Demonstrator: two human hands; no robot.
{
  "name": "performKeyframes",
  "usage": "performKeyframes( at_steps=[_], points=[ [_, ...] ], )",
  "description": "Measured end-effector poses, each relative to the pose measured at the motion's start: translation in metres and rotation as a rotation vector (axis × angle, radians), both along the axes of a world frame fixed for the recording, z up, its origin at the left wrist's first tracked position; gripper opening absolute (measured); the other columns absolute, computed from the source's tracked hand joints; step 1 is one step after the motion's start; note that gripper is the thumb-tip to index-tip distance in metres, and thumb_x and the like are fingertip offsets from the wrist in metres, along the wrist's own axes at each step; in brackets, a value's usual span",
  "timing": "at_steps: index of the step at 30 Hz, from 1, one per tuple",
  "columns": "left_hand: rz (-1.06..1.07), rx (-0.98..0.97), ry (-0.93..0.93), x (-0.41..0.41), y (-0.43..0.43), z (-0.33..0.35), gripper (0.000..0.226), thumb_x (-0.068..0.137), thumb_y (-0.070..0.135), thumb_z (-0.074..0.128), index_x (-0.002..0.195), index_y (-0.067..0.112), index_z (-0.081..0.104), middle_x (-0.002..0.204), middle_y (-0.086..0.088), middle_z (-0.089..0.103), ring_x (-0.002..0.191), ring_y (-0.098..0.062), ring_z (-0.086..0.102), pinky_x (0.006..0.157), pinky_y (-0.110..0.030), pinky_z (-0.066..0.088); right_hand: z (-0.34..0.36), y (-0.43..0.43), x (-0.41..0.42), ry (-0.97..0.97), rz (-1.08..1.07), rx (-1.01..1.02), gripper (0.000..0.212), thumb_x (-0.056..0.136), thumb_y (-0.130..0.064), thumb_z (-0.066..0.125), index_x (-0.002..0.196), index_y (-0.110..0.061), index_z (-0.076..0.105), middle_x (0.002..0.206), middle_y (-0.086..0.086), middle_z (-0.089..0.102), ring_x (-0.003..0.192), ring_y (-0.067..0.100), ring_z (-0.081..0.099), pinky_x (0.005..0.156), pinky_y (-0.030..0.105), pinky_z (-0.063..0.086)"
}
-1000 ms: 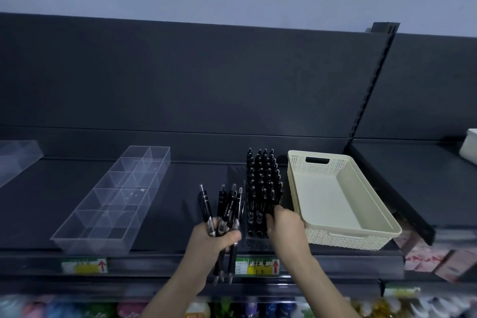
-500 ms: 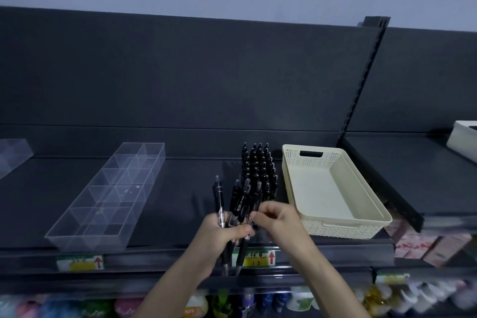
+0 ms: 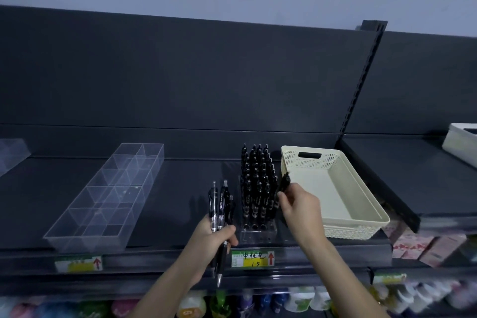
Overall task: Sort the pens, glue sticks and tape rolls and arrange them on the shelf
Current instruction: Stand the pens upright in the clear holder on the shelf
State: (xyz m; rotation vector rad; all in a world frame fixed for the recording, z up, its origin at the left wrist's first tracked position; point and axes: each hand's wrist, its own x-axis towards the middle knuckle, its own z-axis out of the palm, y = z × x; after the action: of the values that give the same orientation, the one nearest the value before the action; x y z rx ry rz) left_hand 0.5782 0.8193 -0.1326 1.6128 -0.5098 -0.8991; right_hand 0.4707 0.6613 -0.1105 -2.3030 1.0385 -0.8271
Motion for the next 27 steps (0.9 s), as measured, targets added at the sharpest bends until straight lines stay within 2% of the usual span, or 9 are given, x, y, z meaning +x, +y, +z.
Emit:
performKeyframes(
  at_steps=[2, 3, 8, 12, 16, 18, 22, 25, 27],
  points=[
    [0.016, -0.022, -0.001, 0.0, 0.001, -0.001, 0.008, 0.089, 0.015, 0.059, 0.09, 0.009, 0.054, 0.065, 0.001, 0.067, 0.064, -0.012, 0.055, 0.079, -0.037, 0.047, -0.01, 0.002, 0.003, 0.098, 0.018, -0.012, 0.015, 0.093, -0.02, 0.051, 0.084, -0.008, 0.052, 0.078, 0.012, 0.065, 0.066, 0.024, 0.056, 0.058, 0.026, 0.034],
    [0.022, -0.03, -0.001, 0.001, 0.003, 0.0, 0.008, 0.088, 0.014, 0.06, 0.091, 0.008, 0.054, 0.065, 0.0, 0.068, 0.062, -0.012, 0.055, 0.071, -0.031, 0.046, -0.015, 0.004, 0.004, 0.124, 0.021, -0.015, 0.015, 0.093, -0.02, 0.05, 0.088, -0.006, 0.053, 0.082, 0.013, 0.067, 0.07, 0.026, 0.058, 0.059, 0.026, 0.036],
    [0.069, -0.076, 0.049, 0.003, 0.009, 0.002, 0.006, 0.087, 0.009, 0.061, 0.09, 0.007, 0.056, 0.071, -0.006, 0.066, 0.055, -0.013, 0.05, 0.055, -0.024, 0.042, -0.021, 0.007, 0.005, 0.13, -0.008, -0.003, 0.017, 0.092, -0.021, 0.051, 0.094, -0.005, 0.056, 0.085, 0.013, 0.068, 0.075, 0.028, 0.063, 0.063, 0.031, 0.046],
    [0.072, -0.089, 0.069, 0.002, 0.008, 0.004, 0.007, 0.085, 0.009, 0.063, 0.087, 0.005, 0.058, 0.073, -0.007, 0.064, 0.055, -0.014, 0.053, 0.059, -0.026, 0.045, -0.021, 0.005, 0.005, 0.117, -0.012, 0.023, 0.016, 0.091, -0.02, 0.053, 0.096, -0.005, 0.058, 0.086, 0.012, 0.069, 0.076, 0.025, 0.063, 0.065, 0.028, 0.046],
    [0.08, -0.11, 0.087, 0.001, 0.009, 0.007, 0.006, 0.084, 0.01, 0.065, 0.086, 0.006, 0.061, 0.072, -0.004, 0.067, 0.059, -0.015, 0.055, 0.065, -0.029, 0.047, -0.021, 0.006, -0.002, 0.113, -0.018, 0.064, 0.021, 0.089, -0.021, 0.057, 0.105, -0.007, 0.062, 0.094, 0.01, 0.071, 0.087, 0.025, 0.065, 0.078, 0.031, 0.052],
    [0.074, -0.122, 0.099, -0.001, 0.01, 0.01, 0.005, 0.083, 0.01, 0.066, 0.084, 0.007, 0.062, 0.071, -0.003, 0.068, 0.059, -0.014, 0.056, 0.065, -0.029, 0.047, -0.017, 0.012, -0.01, 0.064, -0.029, 0.074, 0.022, 0.088, -0.018, 0.057, 0.108, -0.009, 0.064, 0.096, 0.007, 0.072, 0.087, 0.021, 0.066, 0.079, 0.026, 0.051],
    [0.039, -0.139, 0.108, -0.006, 0.007, 0.013, 0.005, 0.081, 0.009, 0.068, 0.079, 0.01, 0.063, 0.068, -0.001, 0.069, 0.06, -0.014, 0.058, 0.067, -0.029, 0.047, -0.005, 0.038, -0.017, -0.07, 0.114, 0.154, 0.015, 0.087, -0.014, 0.058, 0.082, -0.015, 0.072, 0.067, -0.006, 0.066, 0.059, 0.001, 0.055, 0.056, 0.011, 0.041],
    [0.006, -0.155, 0.088, -0.011, 0.002, 0.015, 0.007, 0.08, 0.007, 0.068, 0.079, 0.012, 0.064, 0.066, 0.002, 0.068, 0.06, -0.009, 0.06, 0.063, -0.026, 0.046, 0.002, 0.053, -0.008, -0.135, 0.245, 0.325, 0.026, 0.086, -0.022, 0.061, 0.064, -0.009, 0.066, 0.052, -0.004, 0.055, 0.05, 0.006, 0.043, 0.054, 0.024, 0.037],
    [-0.008, -0.166, 0.081, -0.014, 0.0, 0.016, 0.01, 0.079, 0.004, 0.068, 0.08, 0.013, 0.064, 0.064, 0.006, 0.067, 0.059, -0.006, 0.06, 0.062, -0.024, 0.046, 0.003, 0.057, -0.002, -0.136, 0.249, 0.383, 0.035, 0.085, -0.026, 0.063, 0.058, -0.005, 0.057, 0.046, -0.005, 0.042, 0.047, 0.007, 0.035, 0.051, 0.024, 0.03]
  ],
)
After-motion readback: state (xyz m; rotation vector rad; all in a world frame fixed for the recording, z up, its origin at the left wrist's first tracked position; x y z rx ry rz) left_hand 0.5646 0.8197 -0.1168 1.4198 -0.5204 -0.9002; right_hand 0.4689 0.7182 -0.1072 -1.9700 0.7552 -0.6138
